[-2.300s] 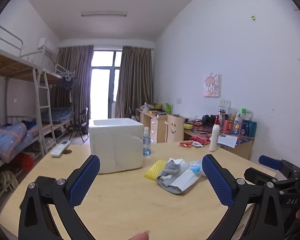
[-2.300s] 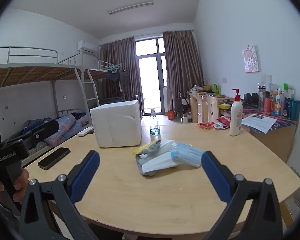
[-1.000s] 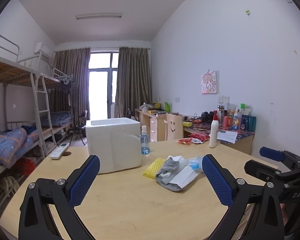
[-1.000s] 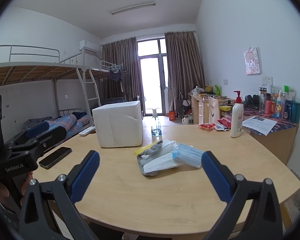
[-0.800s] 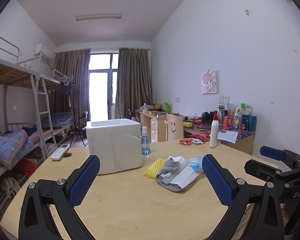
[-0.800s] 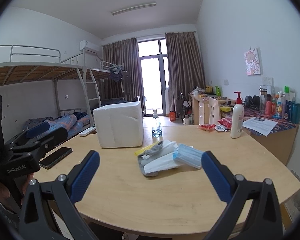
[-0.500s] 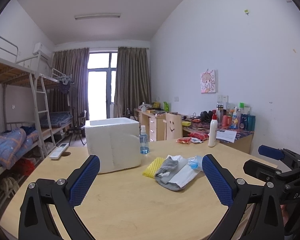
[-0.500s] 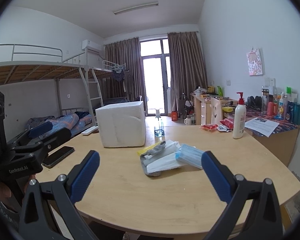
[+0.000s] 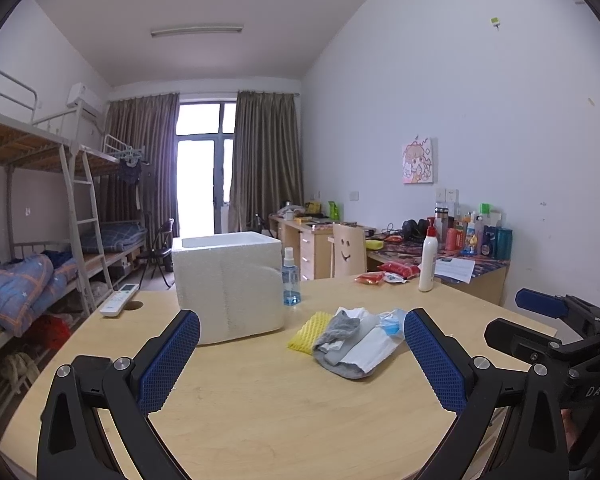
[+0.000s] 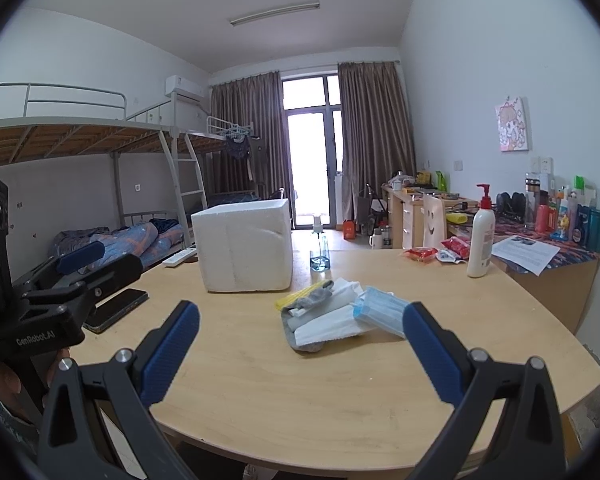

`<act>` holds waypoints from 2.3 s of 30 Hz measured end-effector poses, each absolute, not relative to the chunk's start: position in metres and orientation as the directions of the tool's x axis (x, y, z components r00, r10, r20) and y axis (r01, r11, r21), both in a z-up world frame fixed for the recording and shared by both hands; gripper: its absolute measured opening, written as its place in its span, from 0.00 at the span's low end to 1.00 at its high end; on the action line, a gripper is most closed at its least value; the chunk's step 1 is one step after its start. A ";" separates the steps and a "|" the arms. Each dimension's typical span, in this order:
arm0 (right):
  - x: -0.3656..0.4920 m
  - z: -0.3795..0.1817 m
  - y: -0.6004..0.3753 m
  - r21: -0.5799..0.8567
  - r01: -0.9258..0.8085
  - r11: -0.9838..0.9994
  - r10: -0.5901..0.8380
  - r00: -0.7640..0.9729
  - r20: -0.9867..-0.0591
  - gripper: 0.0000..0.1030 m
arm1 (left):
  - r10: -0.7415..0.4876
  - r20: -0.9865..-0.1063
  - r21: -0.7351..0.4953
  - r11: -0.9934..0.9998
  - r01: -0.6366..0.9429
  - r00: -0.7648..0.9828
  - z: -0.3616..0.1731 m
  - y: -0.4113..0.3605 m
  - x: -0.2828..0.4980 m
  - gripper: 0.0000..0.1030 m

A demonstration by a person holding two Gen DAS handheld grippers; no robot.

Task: Organize soft objects

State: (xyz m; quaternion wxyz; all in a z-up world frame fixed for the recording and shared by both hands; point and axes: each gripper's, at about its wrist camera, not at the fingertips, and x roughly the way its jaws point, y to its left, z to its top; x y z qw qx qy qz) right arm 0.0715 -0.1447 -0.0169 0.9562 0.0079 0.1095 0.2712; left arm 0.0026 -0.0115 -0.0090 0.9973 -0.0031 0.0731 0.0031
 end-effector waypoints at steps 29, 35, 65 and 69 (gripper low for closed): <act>0.134 -0.035 -0.142 0.074 -0.472 0.879 0.466 0.815 -0.344 1.00 | -0.056 -0.326 0.014 0.998 0.064 0.944 -0.019 -0.015 0.082 0.99; 0.153 -0.038 -0.144 0.064 -0.450 0.891 0.437 0.808 -0.396 1.00 | -0.103 -0.402 0.008 0.993 0.115 0.910 -0.020 -0.016 0.114 0.99; 0.268 -0.060 -0.134 0.037 -0.519 0.854 0.409 0.624 -0.666 0.86 | -0.258 -0.611 -0.117 0.964 0.237 0.749 -0.059 -0.024 0.214 0.99; 0.279 -0.063 -0.127 0.012 -0.567 0.824 0.415 0.588 -0.694 0.78 | -0.309 -0.626 -0.126 0.946 0.298 0.716 -0.063 -0.033 0.210 0.99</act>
